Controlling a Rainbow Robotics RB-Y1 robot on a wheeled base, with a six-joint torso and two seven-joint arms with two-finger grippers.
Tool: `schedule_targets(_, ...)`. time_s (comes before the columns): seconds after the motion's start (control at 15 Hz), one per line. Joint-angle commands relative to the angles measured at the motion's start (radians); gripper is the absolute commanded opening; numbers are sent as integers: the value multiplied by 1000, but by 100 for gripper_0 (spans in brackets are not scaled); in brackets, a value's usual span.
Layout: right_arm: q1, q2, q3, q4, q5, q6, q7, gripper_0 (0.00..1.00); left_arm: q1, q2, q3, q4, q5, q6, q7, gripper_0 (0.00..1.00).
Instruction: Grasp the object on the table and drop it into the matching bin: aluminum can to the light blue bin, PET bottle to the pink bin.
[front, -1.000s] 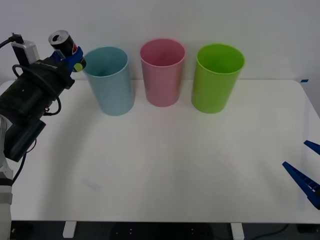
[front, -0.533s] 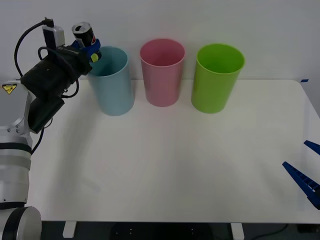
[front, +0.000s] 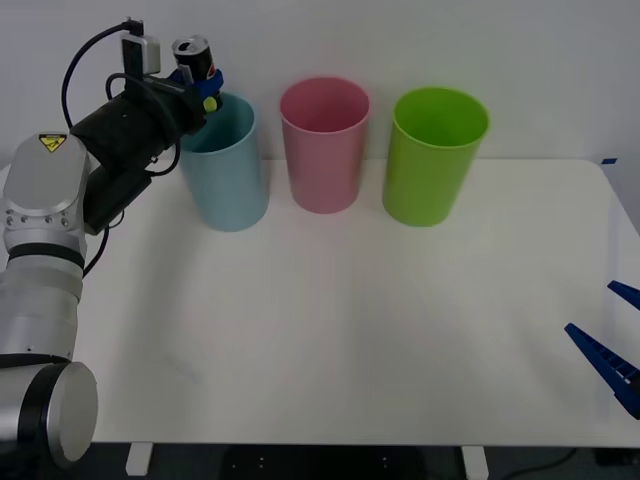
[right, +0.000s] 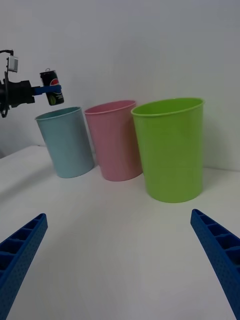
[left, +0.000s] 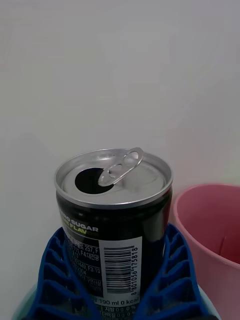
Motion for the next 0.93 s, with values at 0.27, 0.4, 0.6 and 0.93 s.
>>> schedule_targets(0.27,0,0,0,0,0,0,0,100,0,-6,-1,1,-1,1,-3,0)
schedule_targets(0.4,0,0,0,0,0,0,0,100,0,-6,-1,1,5,1,-5,39)
schedule_targets(0.6,0,0,0,0,0,0,0,100,2,-6,-1,1,17,1,0,100)
schedule_targets(0.93,0,0,0,0,0,0,0,100,6,-6,2,1,40,-8,-2,100)
